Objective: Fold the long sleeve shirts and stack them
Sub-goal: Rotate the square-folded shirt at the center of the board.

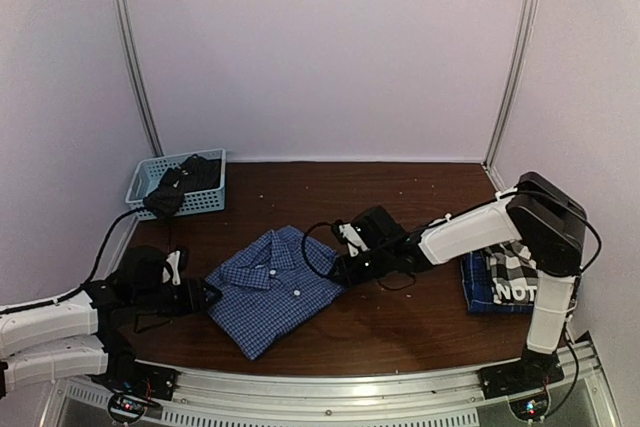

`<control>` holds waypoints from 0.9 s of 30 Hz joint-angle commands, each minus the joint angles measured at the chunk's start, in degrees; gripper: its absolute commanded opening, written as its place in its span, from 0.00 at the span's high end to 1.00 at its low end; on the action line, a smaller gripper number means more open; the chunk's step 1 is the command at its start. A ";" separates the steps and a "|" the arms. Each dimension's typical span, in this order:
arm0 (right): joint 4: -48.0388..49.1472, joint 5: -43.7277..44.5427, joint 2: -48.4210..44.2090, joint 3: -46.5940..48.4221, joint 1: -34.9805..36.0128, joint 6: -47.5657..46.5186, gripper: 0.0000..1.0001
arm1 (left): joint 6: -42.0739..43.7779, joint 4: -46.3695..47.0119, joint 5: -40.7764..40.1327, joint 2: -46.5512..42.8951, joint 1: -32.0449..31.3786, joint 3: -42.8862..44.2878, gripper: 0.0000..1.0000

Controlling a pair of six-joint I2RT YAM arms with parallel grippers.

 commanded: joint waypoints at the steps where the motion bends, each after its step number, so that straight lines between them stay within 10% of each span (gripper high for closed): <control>1: 3.23 1.84 -7.51 -8.88 0.13 4.69 0.75 | 2.10 3.25 0.31 4.33 -0.27 1.34 0.47; 13: 12.72 12.27 -20.10 -26.97 14.02 20.24 0.84 | 10.72 11.21 -3.81 30.57 -0.27 11.89 0.55; 27: 0.34 24.42 -23.18 -18.92 8.84 13.72 0.32 | 24.88 4.97 -14.47 55.98 2.01 35.93 0.48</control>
